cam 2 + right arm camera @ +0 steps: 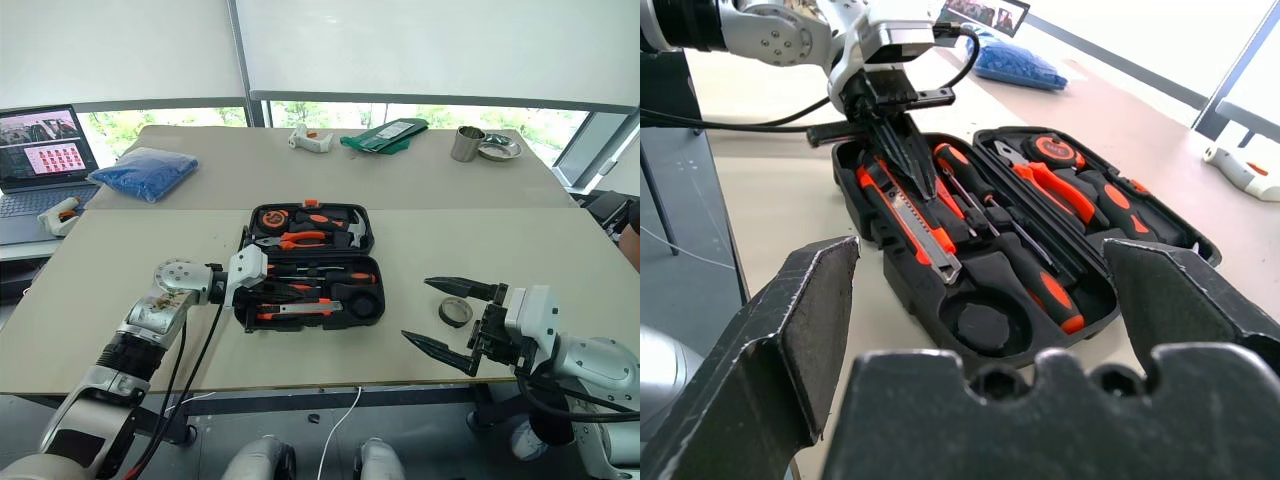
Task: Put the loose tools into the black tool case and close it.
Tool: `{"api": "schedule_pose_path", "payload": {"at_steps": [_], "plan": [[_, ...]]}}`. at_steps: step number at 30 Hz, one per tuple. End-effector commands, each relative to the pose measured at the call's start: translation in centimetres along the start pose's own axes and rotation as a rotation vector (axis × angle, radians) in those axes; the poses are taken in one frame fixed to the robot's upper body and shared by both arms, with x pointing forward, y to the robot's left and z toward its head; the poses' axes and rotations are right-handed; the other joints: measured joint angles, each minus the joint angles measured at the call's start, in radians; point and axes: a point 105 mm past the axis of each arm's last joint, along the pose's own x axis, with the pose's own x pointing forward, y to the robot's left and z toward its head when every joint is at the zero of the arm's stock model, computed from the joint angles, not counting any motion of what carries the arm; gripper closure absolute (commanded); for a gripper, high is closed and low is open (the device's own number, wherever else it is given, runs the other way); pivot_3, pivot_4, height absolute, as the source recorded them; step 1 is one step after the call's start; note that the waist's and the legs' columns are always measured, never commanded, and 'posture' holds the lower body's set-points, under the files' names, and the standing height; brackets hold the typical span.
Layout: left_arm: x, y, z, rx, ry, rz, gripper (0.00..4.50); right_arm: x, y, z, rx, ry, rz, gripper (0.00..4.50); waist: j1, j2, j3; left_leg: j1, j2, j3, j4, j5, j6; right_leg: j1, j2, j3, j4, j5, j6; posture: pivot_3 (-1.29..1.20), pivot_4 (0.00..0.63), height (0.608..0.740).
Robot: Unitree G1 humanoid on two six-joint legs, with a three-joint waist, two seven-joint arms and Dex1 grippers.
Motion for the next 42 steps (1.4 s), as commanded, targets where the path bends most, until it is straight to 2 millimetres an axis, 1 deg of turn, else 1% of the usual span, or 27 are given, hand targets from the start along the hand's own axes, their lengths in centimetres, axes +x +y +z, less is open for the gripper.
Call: {"api": "schedule_pose_path", "payload": {"at_steps": [1, 3, 11, 15, 18, 20, 22, 24, 27, 30, 32, 36, 42], "plan": [[0.4, -0.5, -0.9, 0.003, 0.024, 0.003, 4.44, -0.1, -0.1, 0.8, -0.036, -0.017, -0.011, 0.00, 0.000, 0.000, 0.000, 0.000, 0.000, 0.000, 0.000, 0.000, 0.000, 0.000, 0.000, 0.000, 0.000, 0.000, 0.000, 0.00, 0.150, 0.740], [0.6, -0.5, -1.3, -0.010, 0.032, 0.013, 4.44, -0.1, -0.1, 0.8, -0.035, -0.016, -0.014, 0.00, -0.001, 0.000, 0.000, 0.000, 0.000, 0.000, 0.000, 0.000, 0.000, 0.000, 0.000, 0.000, 0.000, 0.000, 0.001, 0.00, 0.150, 0.740], [1.6, -2.6, -2.3, 0.005, 0.065, -0.062, 4.44, -0.2, -0.3, 0.6, -0.030, -0.011, -0.021, 0.00, 0.001, 0.004, -0.002, 0.001, 0.000, 0.000, 0.000, 0.000, 0.000, 0.001, 0.000, 0.000, 0.000, -0.001, 0.003, 0.00, 0.150, 0.740], [1.8, -3.8, -4.3, -0.004, 0.155, -0.100, 4.44, -0.1, -0.3, 0.4, -0.026, -0.013, -0.025, 0.00, 0.002, 0.006, -0.004, 0.002, 0.000, 0.000, 0.000, 0.000, 0.000, 0.002, 0.000, 0.000, -0.001, -0.001, 0.002, 0.00, 0.150, 0.740], [1.9, -4.4, -5.8, -0.056, 0.226, -0.104, 4.44, 0.1, -0.3, 0.2, -0.023, -0.016, -0.026, 0.00, 0.003, 0.008, -0.006, 0.009, 0.000, 0.000, -0.002, -0.001, 0.001, 0.010, 0.000, 0.000, -0.003, -0.003, 0.004, 0.00, 0.150, 0.740], [1.8, -4.2, -5.7, -0.051, 0.219, -0.090, 4.44, 0.3, -0.3, 0.1, -0.022, -0.020, -0.024, 0.00, 0.003, 0.010, -0.009, 0.014, 0.001, 0.000, -0.003, -0.002, 0.002, 0.014, -0.001, -0.001, -0.004, -0.004, 0.004, 0.00, 0.150, 0.740], [1.7, -3.3, -4.6, -0.060, 0.158, -0.046, 4.44, 0.4, -0.3, 0.1, -0.022, -0.025, -0.023, 0.00, 0.002, 0.013, -0.012, 0.015, 0.001, 0.000, -0.004, -0.002, 0.002, 0.014, -0.002, 0.000, -0.004, -0.005, 0.004, 0.00, 0.150, 0.740], [1.4, -2.5, -3.4, -0.053, 0.083, -0.012, 4.44, 0.4, -0.3, 0.1, -0.022, -0.027, -0.025, 0.00, 0.001, 0.015, -0.013, 0.015, 0.001, 0.000, -0.004, -0.002, 0.002, 0.014, -0.002, 0.000, -0.004, -0.006, 0.004, 0.00, 0.150, 0.740], [0.6, -0.6, -0.3, -0.065, -0.101, 0.074, 4.44, 0.3, -0.3, 0.0, -0.021, -0.026, -0.029, 0.00, -0.002, 0.015, -0.013, 0.014, 0.001, 0.000, -0.004, -0.002, 0.002, 0.013, -0.002, 0.000, -0.004, -0.005, 0.004, 0.00, 0.150, 0.740], [-0.1, 0.2, 1.2, -0.079, -0.181, 0.090, 4.44, 0.3, -0.3, -0.1, -0.018, -0.026, -0.031, 0.00, 0.000, 0.015, -0.013, 0.010, 0.001, 0.000, -0.003, -0.002, 0.002, 0.011, -0.002, -0.001, -0.004, -0.005, 0.005, 0.00, 0.150, 0.740], [-0.2, 0.3, 1.4, -0.100, -0.190, 0.078, 4.44, 0.2, -0.3, -0.1, -0.017, -0.026, -0.033, 0.00, -0.001, 0.015, -0.013, 0.009, 0.001, 0.000, -0.003, -0.002, 0.002, 0.010, -0.002, -0.001, -0.004, -0.004, 0.005, 0.00, 0.150, 0.740], [-0.2, -0.3, 0.5, -0.093, -0.119, 0.027, 4.44, 0.3, -0.1, -0.2, -0.013, -0.027, -0.034, 0.00, -0.004, 0.015, -0.013, 0.009, 0.000, 0.000, -0.003, -0.002, 0.002, 0.010, -0.001, -0.001, -0.004, -0.005, 0.005, 0.00, 0.150, 0.740], [0.5, -2.1, -1.4, -0.112, -0.008, -0.072, 4.44, 0.2, -0.1, -0.3, -0.010, -0.022, -0.040, 0.00, -0.004, 0.015, -0.013, 0.009, 0.000, 0.000, -0.003, -0.002, 0.002, 0.010, -0.002, -0.001, -0.004, -0.005, 0.005, 0.00, 0.150, 0.740]]}}
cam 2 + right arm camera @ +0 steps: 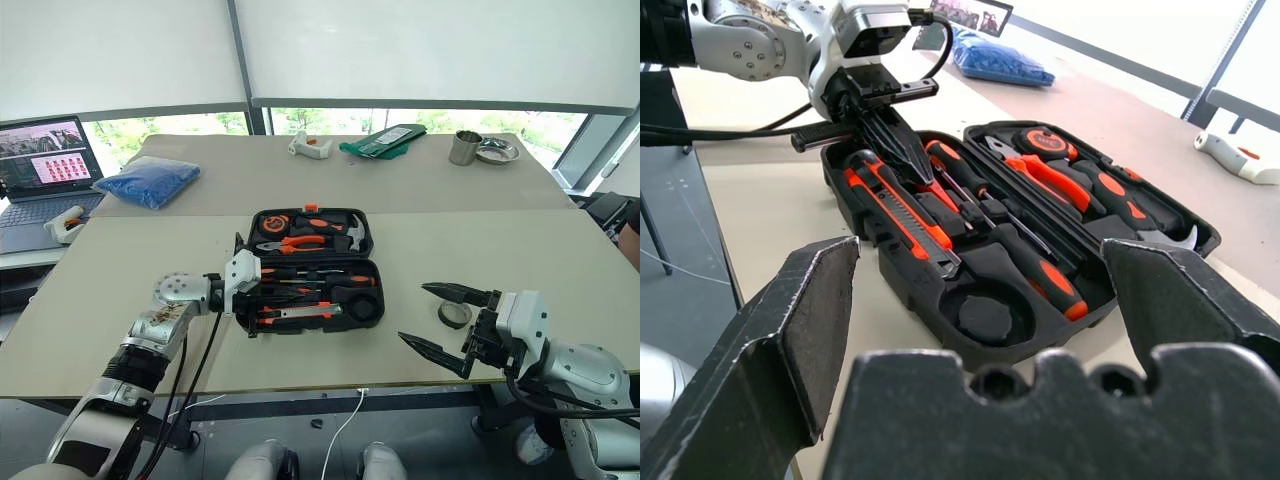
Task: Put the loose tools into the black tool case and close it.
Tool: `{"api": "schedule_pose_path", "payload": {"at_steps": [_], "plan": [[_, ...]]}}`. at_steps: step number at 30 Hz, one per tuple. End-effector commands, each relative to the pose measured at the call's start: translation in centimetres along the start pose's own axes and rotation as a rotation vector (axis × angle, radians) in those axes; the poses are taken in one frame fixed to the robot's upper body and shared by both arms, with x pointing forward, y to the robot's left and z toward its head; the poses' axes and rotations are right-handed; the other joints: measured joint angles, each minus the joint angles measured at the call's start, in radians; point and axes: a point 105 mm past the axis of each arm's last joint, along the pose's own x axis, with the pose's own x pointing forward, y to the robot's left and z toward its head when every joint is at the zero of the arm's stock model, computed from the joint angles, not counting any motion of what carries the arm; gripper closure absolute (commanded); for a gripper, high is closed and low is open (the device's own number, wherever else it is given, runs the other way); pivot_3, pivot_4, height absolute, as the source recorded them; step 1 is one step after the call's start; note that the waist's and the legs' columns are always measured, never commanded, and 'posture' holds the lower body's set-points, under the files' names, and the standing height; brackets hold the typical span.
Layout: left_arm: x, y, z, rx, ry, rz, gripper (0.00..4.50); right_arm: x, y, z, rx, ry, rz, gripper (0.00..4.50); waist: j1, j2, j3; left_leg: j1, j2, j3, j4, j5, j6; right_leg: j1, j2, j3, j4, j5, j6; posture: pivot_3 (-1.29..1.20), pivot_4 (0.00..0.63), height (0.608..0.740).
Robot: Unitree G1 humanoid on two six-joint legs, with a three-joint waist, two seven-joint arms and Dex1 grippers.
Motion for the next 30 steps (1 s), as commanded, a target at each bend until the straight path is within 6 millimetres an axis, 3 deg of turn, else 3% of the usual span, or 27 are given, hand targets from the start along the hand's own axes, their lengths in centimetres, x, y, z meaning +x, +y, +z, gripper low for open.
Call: {"api": "schedule_pose_path", "payload": {"at_steps": [1, 7, 12, 14, 18, 21, 25, 30], "plan": [[0.2, -0.6, -0.6, 0.012, 0.063, -0.046, 4.44, -0.2, -0.3, 0.9, -0.049, -0.022, -0.018, 0.00, 0.000, 0.000, 0.000, 0.000, 0.000, 0.000, 0.000, 0.000, 0.000, 0.000, 0.000, 0.000, 0.000, 0.000, 0.000, 0.00, 0.150, 0.740], [0.6, -0.2, -3.2, -0.100, 0.228, 0.017, 4.44, -0.2, -0.2, 0.8, -0.043, -0.020, -0.020, 0.00, 0.001, 0.000, 0.000, 0.001, 0.000, 0.000, 0.000, 0.000, 0.000, 0.001, 0.000, 0.000, 0.000, -0.001, -0.001, 0.00, 0.150, 0.740], [0.7, -1.1, -4.4, -0.229, 0.302, 0.008, 4.44, -0.2, -0.1, 0.8, -0.031, -0.018, -0.017, 0.00, 0.003, 0.001, -0.001, 0.006, 0.000, -0.001, 0.000, 0.000, 0.000, 0.005, -0.001, 0.001, 0.000, -0.004, -0.005, 0.00, 0.150, 0.740], [0.8, -1.2, -4.2, -0.219, 0.286, 0.003, 4.44, -0.2, -0.1, 0.9, -0.031, -0.018, -0.018, 0.00, 0.002, 0.001, -0.001, 0.007, 0.000, -0.001, 0.000, 0.000, 0.000, 0.005, -0.001, 0.001, 0.000, -0.004, -0.005, 0.00, 0.150, 0.740], [0.6, -0.9, -1.8, -0.156, 0.113, 0.012, 4.44, -0.8, -0.3, 0.9, -0.032, -0.005, -0.038, 0.00, 0.000, 0.002, -0.002, 0.007, 0.000, -0.001, -0.001, 0.000, 0.000, 0.005, -0.001, 0.003, 0.001, -0.004, -0.006, 0.00, 0.150, 0.740], [-0.6, 0.1, 0.1, -0.042, -0.001, 0.055, 3.76, -2.1, -0.8, 0.7, -0.027, 0.014, -0.104, 0.00, 0.000, 0.002, -0.002, 0.005, 0.000, 0.000, -0.002, 0.000, 0.000, 0.002, -0.001, 0.003, 0.000, -0.004, -0.006, 0.00, 0.150, 0.740], [-3.4, 1.0, 4.0, 0.111, -0.235, 0.111, 2.27, -5.5, -1.4, -0.6, -0.007, 0.078, -0.246, 0.00, 0.004, 0.000, 0.000, -0.001, 0.000, 0.000, -0.001, 0.000, 0.000, -0.002, -0.001, 0.002, 0.000, -0.003, -0.005, 0.00, 0.150, 0.740], [-7.9, 1.5, 2.6, 0.041, -0.240, 0.195, 0.31, -10.1, -1.5, -4.1, 0.052, 0.201, -0.436, 0.00, 0.002, 0.000, 0.000, -0.002, 0.000, 0.000, -0.001, -0.001, 0.001, -0.002, -0.001, 0.002, -0.001, -0.004, -0.005, 0.00, 0.150, 0.740]]}}
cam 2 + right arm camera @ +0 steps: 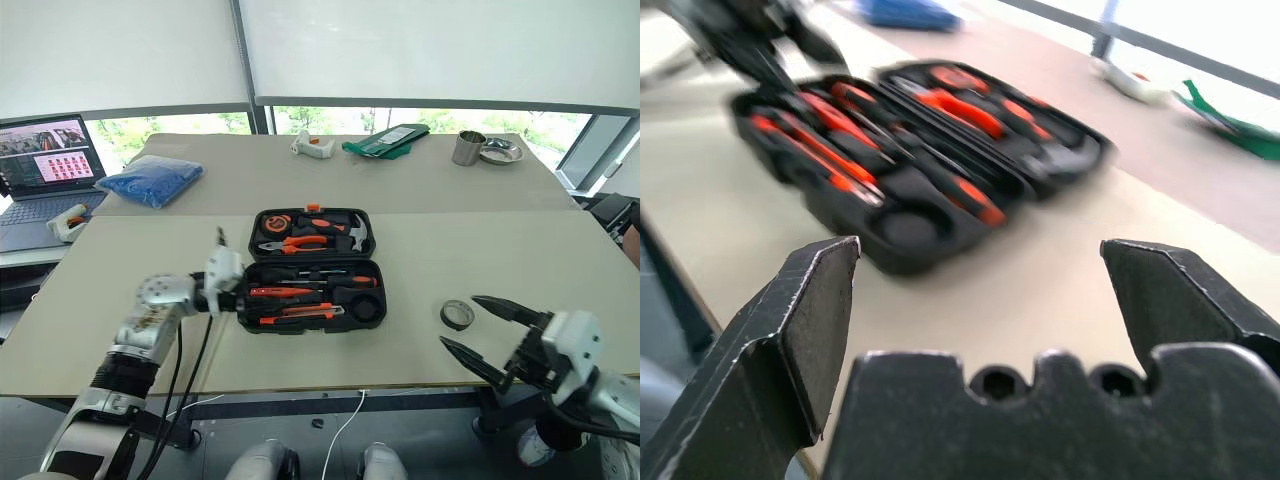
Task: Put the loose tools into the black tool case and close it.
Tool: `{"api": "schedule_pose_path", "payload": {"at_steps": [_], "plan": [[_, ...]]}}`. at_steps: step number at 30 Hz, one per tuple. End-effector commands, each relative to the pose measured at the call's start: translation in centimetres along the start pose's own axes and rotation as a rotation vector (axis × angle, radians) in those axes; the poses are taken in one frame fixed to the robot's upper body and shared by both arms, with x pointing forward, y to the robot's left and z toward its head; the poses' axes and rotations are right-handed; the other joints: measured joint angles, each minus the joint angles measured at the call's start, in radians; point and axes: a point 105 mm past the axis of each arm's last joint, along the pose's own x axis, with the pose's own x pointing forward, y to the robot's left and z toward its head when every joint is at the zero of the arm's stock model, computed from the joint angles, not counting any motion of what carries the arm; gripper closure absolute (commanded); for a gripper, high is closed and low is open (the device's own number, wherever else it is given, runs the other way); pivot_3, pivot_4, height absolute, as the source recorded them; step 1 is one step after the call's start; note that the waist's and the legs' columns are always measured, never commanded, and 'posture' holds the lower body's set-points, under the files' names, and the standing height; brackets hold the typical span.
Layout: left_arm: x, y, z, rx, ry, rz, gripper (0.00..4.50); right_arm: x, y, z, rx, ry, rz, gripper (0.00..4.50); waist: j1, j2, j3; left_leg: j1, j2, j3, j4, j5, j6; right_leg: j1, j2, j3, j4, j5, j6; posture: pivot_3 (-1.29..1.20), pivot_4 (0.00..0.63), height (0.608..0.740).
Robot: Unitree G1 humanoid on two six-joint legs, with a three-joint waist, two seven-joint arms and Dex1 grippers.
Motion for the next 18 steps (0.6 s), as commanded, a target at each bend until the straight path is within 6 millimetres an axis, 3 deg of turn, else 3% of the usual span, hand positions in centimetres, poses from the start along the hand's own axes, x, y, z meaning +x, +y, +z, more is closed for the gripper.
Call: {"api": "schedule_pose_path", "payload": {"at_steps": [1, 5, 9, 15, 18], "plan": [[-3.6, 0.1, 0.3, -0.028, -0.017, 0.031, 0.03, -3.1, -1.6, -2.1, -0.030, 0.086, -0.148, 0.00, -0.007, 0.000, 0.000, 0.000, 0.000, 0.000, 0.000, 0.000, 0.000, 0.000, 0.000, 0.000, 0.000, -0.001, -0.001, 0.00, 0.150, 0.740], [-7.4, -2.0, 0.5, -0.026, -0.026, -0.010, 0.03, -5.2, -1.4, -4.2, -0.004, 0.184, -0.222, 0.00, -0.019, 0.001, 0.000, 0.001, 0.001, 0.000, -0.001, 0.000, 0.000, -0.001, 0.000, 0.000, 0.000, -0.002, -0.002, 0.00, 0.150, 0.740], [-9.5, -3.1, -0.5, -0.058, 0.030, -0.003, 0.03, -4.8, -1.1, -4.1, 0.003, 0.214, -0.185, 0.00, -0.020, 0.001, 0.000, 0.001, 0.001, 0.000, -0.001, -0.004, -0.007, -0.002, -0.002, 0.000, 0.001, -0.003, -0.003, 0.00, 0.150, 0.740], [-7.7, -4.0, 0.8, -0.078, -0.075, 0.010, 0.03, 0.4, -1.2, -1.1, -0.025, 0.285, 0.066, 0.00, -0.022, 0.004, 0.002, 0.001, -0.001, 0.002, -0.001, -0.004, -0.007, -0.003, -0.009, -0.001, 0.001, -0.003, -0.003, 0.00, 0.150, 0.740], [-6.3, -4.6, 1.4, -0.097, -0.121, 0.001, 0.03, 2.4, -1.9, -1.0, -0.030, 0.408, 0.146, 0.00, -0.021, 0.004, 0.002, 0.000, -0.002, 0.002, -0.001, -0.004, -0.007, -0.002, -0.009, -0.002, 0.001, -0.003, -0.002, 0.00, 0.150, 0.740]]}}
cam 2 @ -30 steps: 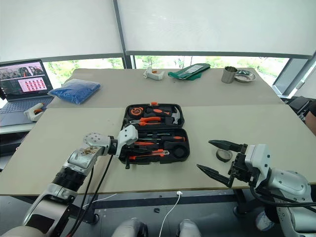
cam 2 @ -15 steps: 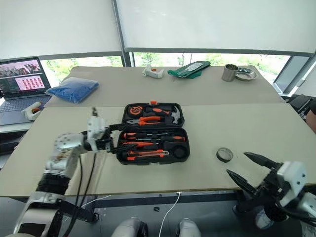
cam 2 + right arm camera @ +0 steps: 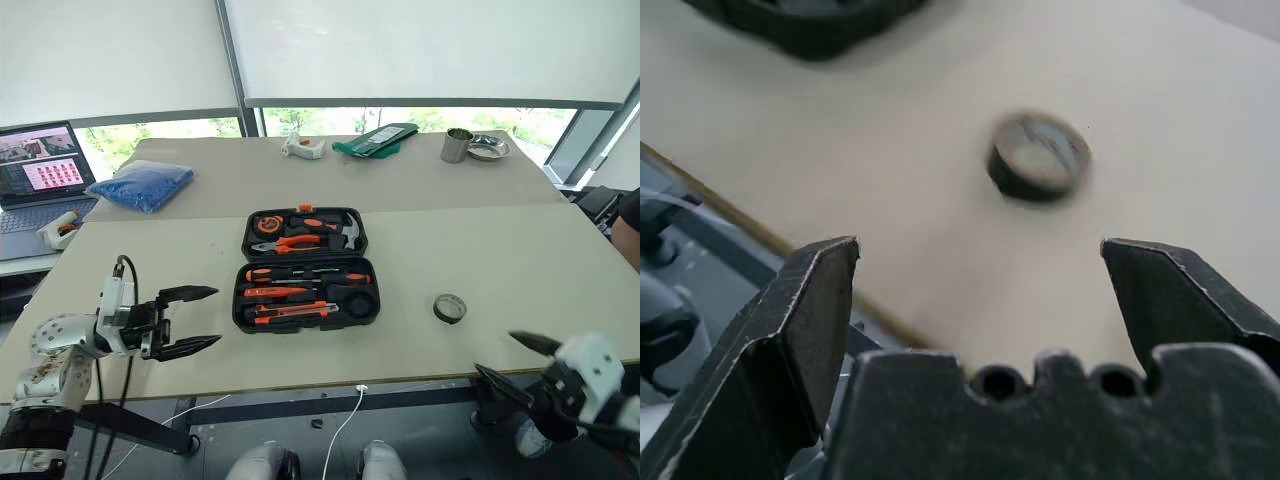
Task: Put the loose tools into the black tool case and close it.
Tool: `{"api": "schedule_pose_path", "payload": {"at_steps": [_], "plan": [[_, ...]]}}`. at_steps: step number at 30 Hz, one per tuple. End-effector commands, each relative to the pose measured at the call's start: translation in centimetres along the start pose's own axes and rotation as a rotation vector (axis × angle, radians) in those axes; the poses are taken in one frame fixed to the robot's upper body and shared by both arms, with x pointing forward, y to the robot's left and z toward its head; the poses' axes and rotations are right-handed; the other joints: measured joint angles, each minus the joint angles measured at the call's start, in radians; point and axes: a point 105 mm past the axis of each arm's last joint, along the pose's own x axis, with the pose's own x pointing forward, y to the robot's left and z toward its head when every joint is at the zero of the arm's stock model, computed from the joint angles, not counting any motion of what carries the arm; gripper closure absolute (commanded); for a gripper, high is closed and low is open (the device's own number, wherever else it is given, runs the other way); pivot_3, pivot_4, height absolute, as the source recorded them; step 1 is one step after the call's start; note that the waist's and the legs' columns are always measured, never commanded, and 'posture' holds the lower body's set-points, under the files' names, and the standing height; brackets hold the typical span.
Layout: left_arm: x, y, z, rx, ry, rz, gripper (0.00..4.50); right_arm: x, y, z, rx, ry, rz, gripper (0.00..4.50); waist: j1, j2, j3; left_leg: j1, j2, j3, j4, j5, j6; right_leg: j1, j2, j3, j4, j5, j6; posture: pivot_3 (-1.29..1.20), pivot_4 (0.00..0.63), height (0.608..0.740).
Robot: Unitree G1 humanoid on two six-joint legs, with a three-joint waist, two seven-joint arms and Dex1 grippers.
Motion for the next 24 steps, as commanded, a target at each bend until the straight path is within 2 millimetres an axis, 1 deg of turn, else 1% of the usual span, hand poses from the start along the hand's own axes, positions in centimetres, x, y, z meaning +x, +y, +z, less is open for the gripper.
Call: {"api": "schedule_pose_path", "payload": {"at_steps": [1, 3, 4, 6, 8, 11, 13, 14, 15, 16, 19, 21, 24], "plan": [[1.7, -0.7, 1.4, -0.001, -0.069, -0.024, 0.03, 1.9, -0.8, 0.5, 0.020, 0.144, 0.066, 0.00, 0.002, 0.000, 0.000, 0.000, 0.000, 0.000, 0.000, 0.000, 0.000, 0.000, 0.000, 0.000, 0.000, 0.000, 0.000, 0.00, 0.150, 0.740], [2.4, -1.1, 1.6, -0.007, -0.079, -0.038, 0.03, 2.9, -1.6, 0.2, 0.023, 0.221, 0.063, 0.00, 0.006, -0.002, 0.001, -0.001, 0.000, 0.000, 0.000, 0.001, 0.003, 0.000, 0.001, -0.001, 0.000, 0.000, 0.000, 0.00, 0.150, 0.740], [2.6, -1.3, 1.7, -0.009, -0.080, -0.046, 0.03, 3.3, -1.9, 0.0, 0.020, 0.250, 0.062, 0.00, 0.009, -0.002, 0.001, -0.002, 0.000, -0.001, -0.001, 0.004, 0.008, -0.001, 0.001, -0.002, 0.000, 0.000, 0.000, 0.00, 0.150, 0.740], [3.0, -1.6, 1.8, -0.004, -0.081, -0.063, 0.03, 4.0, -2.4, -0.4, -0.010, 0.291, 0.072, 0.00, 0.011, -0.002, 0.001, -0.005, 0.000, -0.001, -0.001, 0.004, 0.009, -0.004, 0.003, -0.002, 0.000, -0.001, 0.001, 0.00, 0.150, 0.740], [3.1, -1.9, 1.8, 0.001, -0.085, -0.079, 0.03, 4.7, -2.6, -0.9, -0.031, 0.328, 0.090, 0.00, 0.011, -0.002, 0.001, -0.009, -0.001, -0.001, 0.000, 0.003, 0.009, -0.008, 0.003, -0.002, 0.000, 0.004, 0.004, 0.00, 0.150, 0.740], [3.3, -2.0, 1.8, 0.005, -0.094, -0.083, 0.03, 5.7, -2.7, -1.4, -0.043, 0.360, 0.110, 0.00, 0.009, -0.002, 0.001, -0.010, -0.002, 0.000, 0.000, 0.002, 0.011, -0.008, 0.002, -0.001, 0.000, 0.006, 0.004, 0.00, 0.150, 0.740], [3.3, -1.9, 1.7, 0.012, -0.099, -0.078, 0.00, 6.3, -3.1, -1.9, -0.078, 0.381, 0.102, 0.50, 0.008, -0.003, 0.001, -0.011, -0.002, 0.000, 0.001, 0.002, 0.011, -0.008, 0.002, -0.001, -0.001, 0.006, 0.004, 0.00, 0.150, 0.740], [3.2, -1.9, 1.5, 0.014, -0.099, -0.075, 0.00, 6.5, -3.2, -2.1, -0.099, 0.390, 0.103, 0.59, 0.007, -0.003, 0.001, -0.010, -0.002, 0.000, 0.001, 0.002, 0.011, -0.008, 0.002, -0.002, -0.001, 0.006, 0.005, 0.00, 0.150, 0.740], [3.1, -1.8, 1.4, 0.015, -0.099, -0.073, 0.00, 6.7, -3.3, -2.2, -0.112, 0.391, 0.106, 1.01, 0.005, -0.003, 0.001, -0.010, -0.002, 0.000, 0.001, 0.002, 0.011, -0.007, 0.002, -0.002, -0.001, 0.006, 0.006, 0.00, 0.150, 0.740], [3.0, -1.8, 1.2, 0.016, -0.098, -0.071, 0.00, 6.9, -3.4, -2.2, -0.117, 0.390, 0.108, 1.28, 0.003, -0.003, 0.002, -0.010, -0.002, 0.000, 0.001, 0.002, 0.011, -0.007, 0.002, -0.001, -0.001, 0.002, 0.011, 0.00, 0.150, 0.740], [2.6, -1.7, 0.8, 0.021, -0.088, -0.068, 0.00, 7.0, -3.6, -2.0, -0.138, 0.386, 0.127, 2.30, 0.001, -0.003, 0.002, -0.009, -0.002, 0.000, 0.002, 0.002, 0.011, -0.006, 0.002, -0.001, 0.000, 0.003, 0.011, 0.00, 0.150, 0.740], [2.2, -1.8, 0.5, 0.024, -0.083, -0.065, 0.00, 7.0, -3.6, -1.7, -0.151, 0.381, 0.140, 2.91, 0.001, -0.003, 0.002, -0.009, -0.001, 0.000, 0.003, 0.002, 0.011, -0.006, 0.002, -0.001, 0.000, 0.003, 0.010, 0.00, 0.150, 0.740], [1.8, -1.8, 0.1, 0.025, -0.078, -0.062, 0.00, 7.0, -3.7, -0.9, -0.180, 0.363, 0.167, 4.04, 0.001, -0.003, 0.002, -0.009, -0.001, 0.000, 0.003, 0.002, 0.011, -0.006, 0.002, -0.001, 0.000, 0.004, 0.010, 0.00, 0.150, 0.740]]}}
